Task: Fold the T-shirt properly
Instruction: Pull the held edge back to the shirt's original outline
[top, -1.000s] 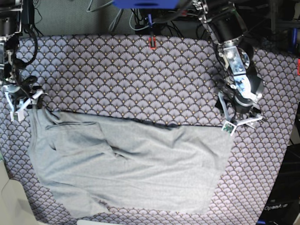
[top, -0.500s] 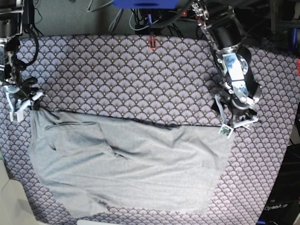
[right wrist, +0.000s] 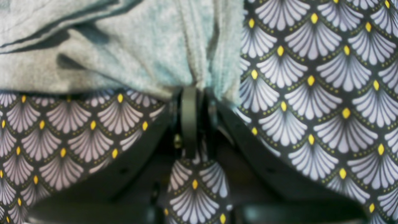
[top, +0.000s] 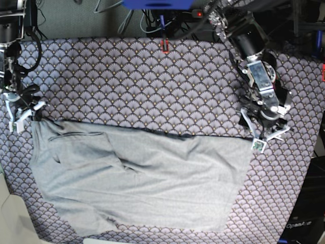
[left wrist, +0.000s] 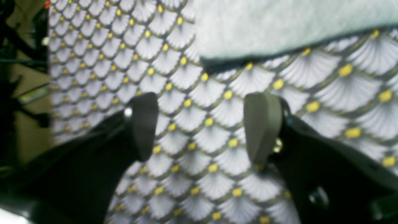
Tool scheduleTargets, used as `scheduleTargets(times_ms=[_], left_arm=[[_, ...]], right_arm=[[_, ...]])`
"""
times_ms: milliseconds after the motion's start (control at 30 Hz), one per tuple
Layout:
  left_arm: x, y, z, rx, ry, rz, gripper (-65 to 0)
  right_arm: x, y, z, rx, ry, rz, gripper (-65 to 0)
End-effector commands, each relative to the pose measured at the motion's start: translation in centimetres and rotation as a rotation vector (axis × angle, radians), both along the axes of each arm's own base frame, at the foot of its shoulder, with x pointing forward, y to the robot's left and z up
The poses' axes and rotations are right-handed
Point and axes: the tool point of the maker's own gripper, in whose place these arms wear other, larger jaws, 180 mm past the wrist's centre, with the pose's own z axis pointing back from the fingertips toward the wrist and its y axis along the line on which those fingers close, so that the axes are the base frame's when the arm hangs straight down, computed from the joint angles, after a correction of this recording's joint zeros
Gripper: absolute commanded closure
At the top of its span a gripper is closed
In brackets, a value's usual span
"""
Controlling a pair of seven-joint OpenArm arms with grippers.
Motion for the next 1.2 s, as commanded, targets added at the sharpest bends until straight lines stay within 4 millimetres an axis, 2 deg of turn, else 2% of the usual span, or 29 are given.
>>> scheduleTargets(times_ms=[0, 133, 200, 300, 433, 567, 667, 800, 1000, 1167], left_arm=[[1.5, 0.2, 1.9, -0.005, -0.072, -0.002, -42.4], [2.0, -0.4, 2.5, -0.046, -0.106, -0.009, -42.4], [2.9, -0.4, 3.4, -0.056, -0.137, 0.000, -42.4], [3.7, 0.8, 4.4, -0.037, -0.186, 0.078, -42.4], [4.9, 0.9, 3.7, -0.056, -0.186, 0.125, -42.5], [5.4, -0.1, 1.9, -0.096, -0.145, 0.116, -42.5], [6.1, -1.0, 1.4, -0.128, -0.155, 0.098, -42.5], [6.1, -1.9, 0.1, -0.158, -0.134, 0.085, -42.5], [5.8, -0.3, 0.1, -0.123, -0.153, 0.167, -42.5], [5.6, -0.3, -0.2, -0.122, -0.148, 0.170, -42.4]], right_arm=[[-0.4, -1.2, 0.1, -0.038, 0.034, -0.002, -2.5], [-0.4, -1.2, 0.1, -0.038, 0.034, -0.002, -2.5], [-0.4, -1.2, 0.1, -0.039, 0.036, -0.002, -2.5], [-1.0, -1.2, -0.3, -0.039, 0.050, -0.002, -2.5], [-1.2, -1.2, -0.5, -0.040, 0.054, 0.000, -2.5], [-1.3, -1.2, -0.5, -0.040, 0.056, 0.000, -2.5], [-1.3, -1.2, -0.5, -0.040, 0.056, 0.000, -2.5], [-1.2, -1.3, -0.5, -0.041, 0.056, 0.000, -2.5], [-1.2, -1.8, -0.2, -0.052, 0.055, -0.001, -2.5], [-1.2, -1.8, -0.1, -0.053, 0.055, -0.001, -2.5]])
